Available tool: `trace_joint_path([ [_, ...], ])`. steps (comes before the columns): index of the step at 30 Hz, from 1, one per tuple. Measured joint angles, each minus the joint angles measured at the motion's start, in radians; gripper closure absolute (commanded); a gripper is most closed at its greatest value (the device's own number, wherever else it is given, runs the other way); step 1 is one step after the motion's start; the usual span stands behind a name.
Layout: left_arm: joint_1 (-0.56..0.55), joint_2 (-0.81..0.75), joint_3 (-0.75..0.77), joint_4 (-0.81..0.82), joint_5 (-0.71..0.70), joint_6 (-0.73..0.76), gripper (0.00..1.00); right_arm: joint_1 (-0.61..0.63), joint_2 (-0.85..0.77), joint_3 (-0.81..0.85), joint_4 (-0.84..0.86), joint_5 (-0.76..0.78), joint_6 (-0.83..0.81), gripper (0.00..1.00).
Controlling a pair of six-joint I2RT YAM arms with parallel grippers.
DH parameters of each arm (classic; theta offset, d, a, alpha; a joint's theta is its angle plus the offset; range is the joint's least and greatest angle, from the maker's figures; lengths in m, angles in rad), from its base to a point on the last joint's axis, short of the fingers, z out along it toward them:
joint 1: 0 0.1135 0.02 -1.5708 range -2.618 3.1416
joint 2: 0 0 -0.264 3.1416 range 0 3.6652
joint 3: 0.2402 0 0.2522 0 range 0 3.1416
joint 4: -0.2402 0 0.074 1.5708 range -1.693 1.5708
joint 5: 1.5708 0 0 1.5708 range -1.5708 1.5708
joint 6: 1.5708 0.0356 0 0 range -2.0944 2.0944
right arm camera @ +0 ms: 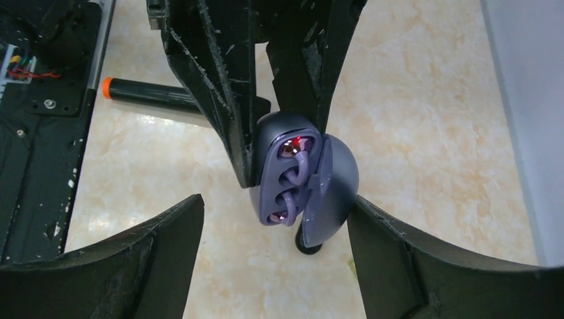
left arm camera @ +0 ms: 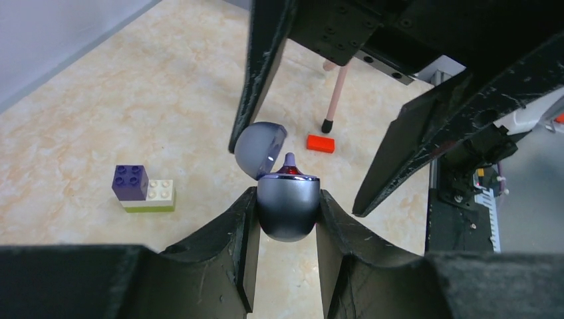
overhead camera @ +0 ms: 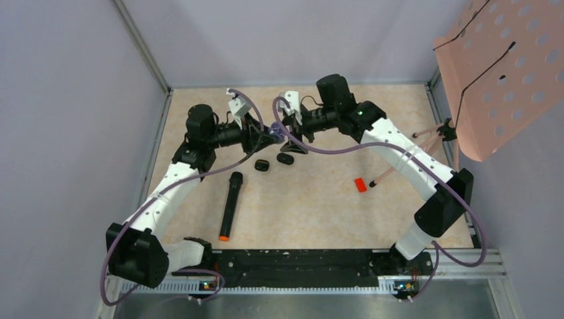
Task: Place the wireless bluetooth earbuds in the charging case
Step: Close the charging case, then place the charging case at the center of the board.
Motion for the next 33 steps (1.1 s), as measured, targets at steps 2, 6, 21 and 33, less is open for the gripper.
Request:
trace_joint_path([
  [2,-0.001,0.009,0.000,0.034,-0.020,-0.039,1.00,-0.003,-0.021,-0.015,0.012,0.018,0.002,0.23],
  [6,-0.002,0.023,-0.009,0.088,-0.072,-0.087,1.00,0.002,-0.071,-0.037,0.017,0.047,0.023,0.21],
  [21,-0.008,0.224,-0.101,-0.179,0.018,0.066,0.96,-0.087,-0.259,-0.399,0.066,0.491,0.231,0.01],
  [33,-0.038,0.522,-0.057,-0.373,-0.026,0.119,0.55,-0.140,-0.301,-0.526,0.063,0.530,0.388,0.01],
])
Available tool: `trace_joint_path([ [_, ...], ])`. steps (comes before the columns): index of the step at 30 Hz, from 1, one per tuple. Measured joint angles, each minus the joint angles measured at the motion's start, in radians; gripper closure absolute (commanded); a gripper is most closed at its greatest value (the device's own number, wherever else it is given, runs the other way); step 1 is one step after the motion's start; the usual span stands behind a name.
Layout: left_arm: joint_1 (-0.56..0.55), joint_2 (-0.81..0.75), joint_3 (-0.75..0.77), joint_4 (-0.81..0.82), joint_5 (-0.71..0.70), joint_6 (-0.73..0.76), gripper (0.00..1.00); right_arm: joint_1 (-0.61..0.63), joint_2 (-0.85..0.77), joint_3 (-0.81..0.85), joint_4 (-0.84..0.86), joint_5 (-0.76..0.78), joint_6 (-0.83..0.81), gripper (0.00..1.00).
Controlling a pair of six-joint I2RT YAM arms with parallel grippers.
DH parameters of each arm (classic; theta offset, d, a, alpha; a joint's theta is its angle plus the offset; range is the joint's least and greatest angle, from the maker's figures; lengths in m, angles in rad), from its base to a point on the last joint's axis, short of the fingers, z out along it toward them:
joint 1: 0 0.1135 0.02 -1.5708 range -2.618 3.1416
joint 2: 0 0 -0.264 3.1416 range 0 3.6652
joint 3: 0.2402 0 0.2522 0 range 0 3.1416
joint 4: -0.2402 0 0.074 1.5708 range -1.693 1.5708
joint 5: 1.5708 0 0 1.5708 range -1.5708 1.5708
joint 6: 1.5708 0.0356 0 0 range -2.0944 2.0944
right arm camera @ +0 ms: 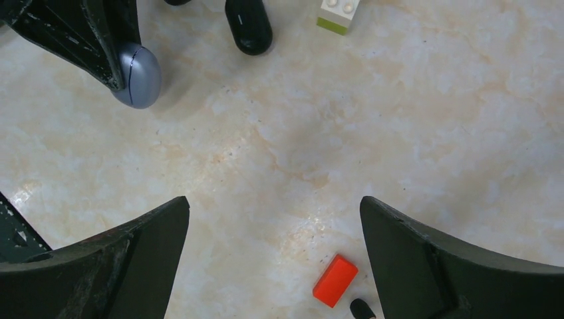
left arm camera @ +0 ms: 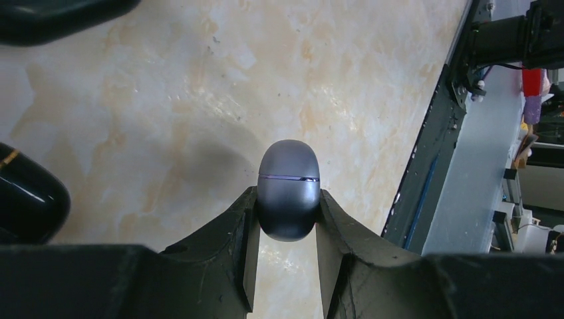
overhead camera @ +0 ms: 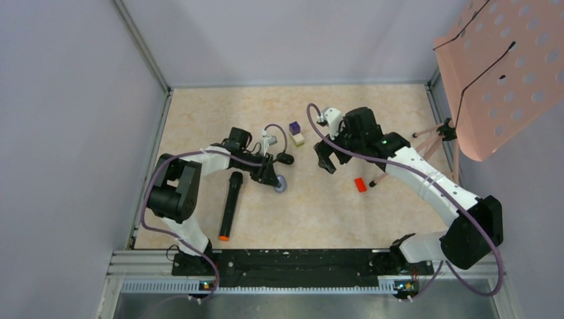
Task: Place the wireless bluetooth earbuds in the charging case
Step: Place the charging case at the center of the board, then reset both arms
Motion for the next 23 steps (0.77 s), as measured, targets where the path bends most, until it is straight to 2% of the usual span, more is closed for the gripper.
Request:
trace_joint_path([
  [1,-0.003,0.015,0.017,-0.009,-0.012,0.002,0.49,-0.004,-0.003,0.000,0.003,0.000,0.003,0.01],
  [3,-0.003,0.026,0.034,-0.021,-0.032,0.005,0.46,-0.011,-0.003,0.000,0.004,0.000,0.012,0.01],
  [5,-0.004,0.031,0.068,-0.051,-0.085,0.013,0.37,-0.020,-0.003,0.002,0.003,0.008,0.031,0.01],
  [6,-0.004,0.030,0.086,-0.069,-0.105,0.018,0.27,-0.024,-0.003,0.004,0.003,0.017,0.044,0.01],
  [7,-0.004,0.030,0.108,-0.091,-0.123,0.026,0.07,-0.027,-0.003,0.008,0.003,0.027,0.056,0.01],
  [8,-0.004,0.030,0.135,-0.120,-0.142,0.037,0.02,-0.029,-0.003,0.011,0.007,0.042,0.070,0.01],
  [13,0.002,-0.032,0.279,-0.276,-0.215,0.101,0.01,-0.029,0.004,0.046,0.032,0.182,0.147,0.01],
  [17,0.016,-0.233,0.278,-0.269,-0.294,0.116,0.01,-0.030,0.053,0.120,0.049,0.313,0.199,0.01],
  [23,0.023,-0.611,0.117,0.050,-0.557,0.042,0.01,-0.031,0.073,0.152,0.086,0.395,0.227,0.02],
])
